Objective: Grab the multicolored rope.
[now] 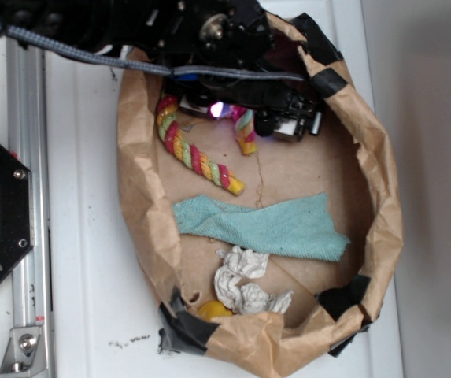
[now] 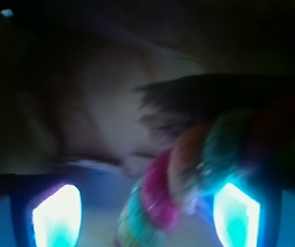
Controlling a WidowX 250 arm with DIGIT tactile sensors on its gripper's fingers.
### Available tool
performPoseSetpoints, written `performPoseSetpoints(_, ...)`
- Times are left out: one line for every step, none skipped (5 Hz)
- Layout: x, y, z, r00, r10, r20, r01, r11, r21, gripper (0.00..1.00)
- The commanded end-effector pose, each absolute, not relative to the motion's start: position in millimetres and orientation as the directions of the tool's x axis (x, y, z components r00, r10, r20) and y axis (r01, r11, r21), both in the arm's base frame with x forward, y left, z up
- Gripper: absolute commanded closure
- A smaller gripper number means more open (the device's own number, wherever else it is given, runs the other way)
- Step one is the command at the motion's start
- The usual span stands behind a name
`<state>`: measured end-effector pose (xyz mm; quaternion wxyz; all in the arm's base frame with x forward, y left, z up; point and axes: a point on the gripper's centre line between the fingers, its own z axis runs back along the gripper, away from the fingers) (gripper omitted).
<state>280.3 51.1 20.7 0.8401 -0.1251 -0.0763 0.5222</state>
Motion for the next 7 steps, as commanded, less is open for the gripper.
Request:
performPoseSetpoints(274.8, 36.8, -1.2, 0.516, 0.854, 0.066, -0.815, 0.513, -0.268, 1.00)
performPoseSetpoints(274.2, 35.3, 3.9, 0.539, 0.839, 0.083, -0.796, 0.538, -0.277, 1.00)
performPoseSetpoints(278.2, 34.2, 15.4, 0.614, 0.785, 0.086, -0.737, 0.608, -0.295, 1.00)
performPoseSetpoints(284.3, 29.6, 55.7, 0.751, 0.650, 0.116, -0.578, 0.732, -0.362, 1.00)
performPoseSetpoints(286.4, 24.2, 103.9, 0.850, 0.501, 0.161, -0.412, 0.824, -0.388, 1.00)
performPoseSetpoints(284.7, 17.6, 138.8, 0.898, 0.395, 0.192, -0.314, 0.883, -0.348, 1.00)
performPoseSetpoints(282.6, 12.5, 138.7, 0.914, 0.363, 0.183, -0.293, 0.899, -0.325, 1.00)
